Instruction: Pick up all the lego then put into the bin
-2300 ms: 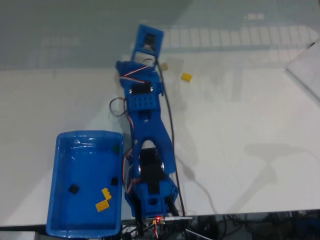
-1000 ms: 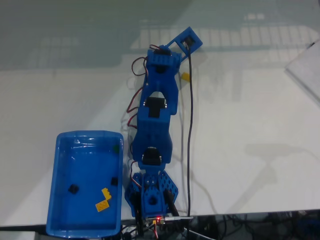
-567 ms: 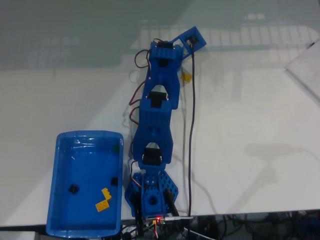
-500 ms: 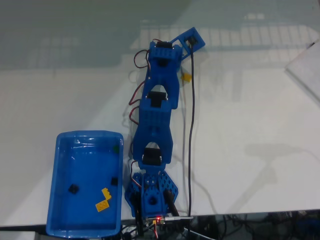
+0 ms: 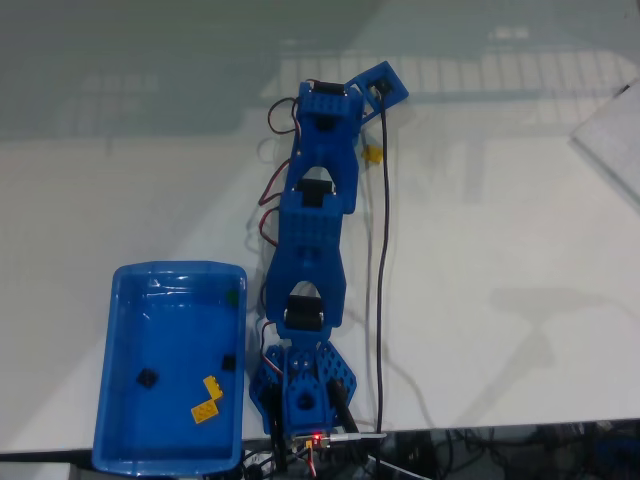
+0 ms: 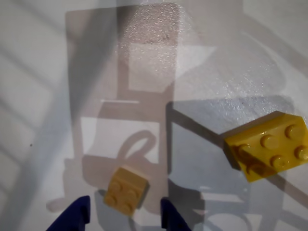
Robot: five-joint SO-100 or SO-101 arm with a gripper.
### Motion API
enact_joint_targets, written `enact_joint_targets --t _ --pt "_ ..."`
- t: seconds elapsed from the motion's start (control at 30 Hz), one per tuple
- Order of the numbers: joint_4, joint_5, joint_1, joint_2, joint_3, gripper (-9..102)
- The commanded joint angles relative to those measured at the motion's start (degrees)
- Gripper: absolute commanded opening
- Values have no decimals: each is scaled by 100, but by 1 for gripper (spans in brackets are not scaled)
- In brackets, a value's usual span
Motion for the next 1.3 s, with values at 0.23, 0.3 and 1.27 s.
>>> enact_joint_targets --t 0.23,0.3,1.27 --pt "237 70 -70 -220 -756 18" --pt "272 70 -70 -272 -817 17" --pt "246 -211 -352 483 -308 0"
